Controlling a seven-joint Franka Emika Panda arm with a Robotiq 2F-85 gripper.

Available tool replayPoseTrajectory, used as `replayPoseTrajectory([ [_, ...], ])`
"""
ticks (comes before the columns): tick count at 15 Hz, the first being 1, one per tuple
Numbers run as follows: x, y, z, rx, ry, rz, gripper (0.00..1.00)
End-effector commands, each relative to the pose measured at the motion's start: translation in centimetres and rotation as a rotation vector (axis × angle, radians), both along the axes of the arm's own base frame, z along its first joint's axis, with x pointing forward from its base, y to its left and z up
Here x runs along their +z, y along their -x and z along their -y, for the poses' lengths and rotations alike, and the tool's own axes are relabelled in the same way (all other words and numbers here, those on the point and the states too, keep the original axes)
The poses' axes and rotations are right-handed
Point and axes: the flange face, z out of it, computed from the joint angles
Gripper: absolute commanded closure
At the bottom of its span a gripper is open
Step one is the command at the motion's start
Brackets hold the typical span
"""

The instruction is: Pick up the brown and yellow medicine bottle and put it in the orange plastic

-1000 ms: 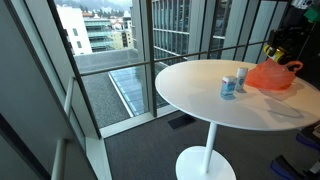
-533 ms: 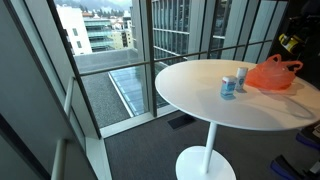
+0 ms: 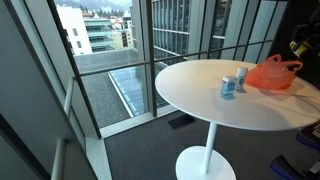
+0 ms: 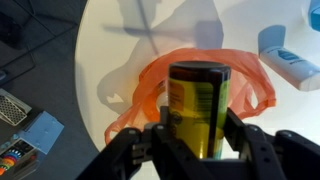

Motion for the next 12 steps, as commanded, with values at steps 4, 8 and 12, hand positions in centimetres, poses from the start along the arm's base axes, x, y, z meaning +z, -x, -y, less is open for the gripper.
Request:
replayPoseTrajectory([
  [4,-4.1,-2.6,2.2,-0.054,-0.016,-0.06,0.71],
  [8,-5.7,-4.7,2.9,-0.056,-0.017,-0.094,0.71],
  [12,-7.1,-7.0,2.7,-0.043,-0.018,-0.113,0.71],
])
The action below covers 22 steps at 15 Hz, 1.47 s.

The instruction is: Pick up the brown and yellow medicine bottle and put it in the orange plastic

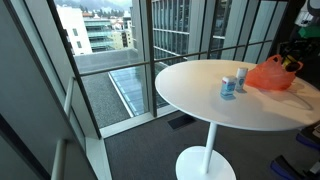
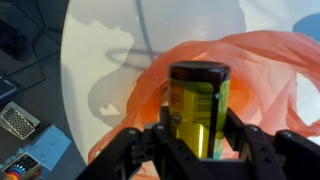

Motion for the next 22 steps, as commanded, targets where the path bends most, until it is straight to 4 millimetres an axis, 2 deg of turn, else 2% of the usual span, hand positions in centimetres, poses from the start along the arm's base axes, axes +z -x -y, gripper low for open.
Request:
replayPoseTrajectory([
  [1,-0.6,-2.7,0.0,-0.012,-0.007,-0.017,0.71],
  [7,-2.9,-4.9,-1.7,0.033,-0.008,-0.05,0.71],
  [12,-5.4,-4.8,-3.0,0.068,-0.013,-0.098,0.71],
  [17,-6.4,-4.5,-2.9,0.066,-0.011,-0.128,0.71],
  [18,-6.3,-4.3,-2.8,0.065,-0.012,-0.13,0.28],
  [22,-5.5,-3.8,-2.4,0.059,-0.014,-0.131,0.01],
])
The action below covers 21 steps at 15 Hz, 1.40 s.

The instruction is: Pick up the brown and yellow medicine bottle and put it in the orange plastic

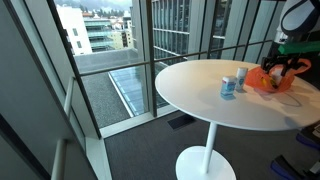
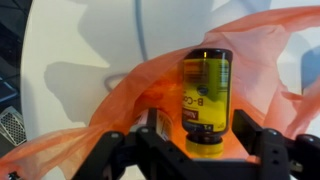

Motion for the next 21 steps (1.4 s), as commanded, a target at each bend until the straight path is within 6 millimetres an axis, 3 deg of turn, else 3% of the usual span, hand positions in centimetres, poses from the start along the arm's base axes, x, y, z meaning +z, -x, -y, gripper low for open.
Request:
replayPoseTrajectory([
  [1,1.6,0.1,0.3,-0.004,-0.005,-0.009,0.0],
  [10,7.2,3.0,-1.9,0.061,-0.057,-0.076,0.0],
  [21,14.8,8.4,-11.9,0.344,-0.051,-0.216,0.0],
])
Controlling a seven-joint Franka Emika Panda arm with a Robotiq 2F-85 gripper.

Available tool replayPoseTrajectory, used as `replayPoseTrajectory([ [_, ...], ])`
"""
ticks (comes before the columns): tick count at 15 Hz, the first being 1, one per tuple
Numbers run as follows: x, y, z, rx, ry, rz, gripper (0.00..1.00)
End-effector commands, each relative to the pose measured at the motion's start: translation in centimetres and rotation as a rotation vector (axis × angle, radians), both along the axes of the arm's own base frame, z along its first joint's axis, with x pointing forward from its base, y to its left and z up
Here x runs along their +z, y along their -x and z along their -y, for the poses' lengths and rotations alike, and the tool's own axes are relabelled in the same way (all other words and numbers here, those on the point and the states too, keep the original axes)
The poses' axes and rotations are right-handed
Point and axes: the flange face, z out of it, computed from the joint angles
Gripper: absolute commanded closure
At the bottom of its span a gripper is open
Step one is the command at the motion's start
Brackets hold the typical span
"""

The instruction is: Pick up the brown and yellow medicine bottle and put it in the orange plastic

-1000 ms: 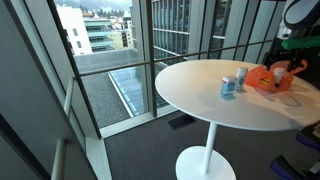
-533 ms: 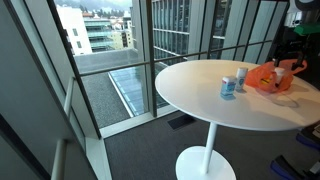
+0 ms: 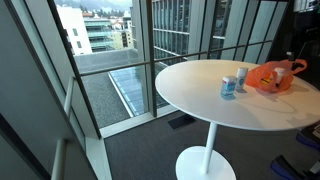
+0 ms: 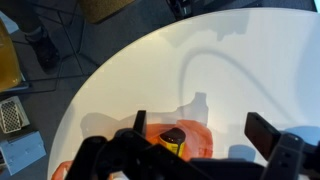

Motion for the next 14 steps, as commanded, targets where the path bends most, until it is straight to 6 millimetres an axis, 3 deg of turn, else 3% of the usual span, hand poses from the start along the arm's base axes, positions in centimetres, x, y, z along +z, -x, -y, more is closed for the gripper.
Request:
replayPoseTrajectory([
  [1,3.6,2.6,-2.9,0.102,-0.015,0.01,0.0],
  [7,8.3,4.7,-4.9,0.196,-0.033,0.072,0.0],
  [14,8.4,4.5,-4.8,0.199,-0.034,0.073,0.0],
])
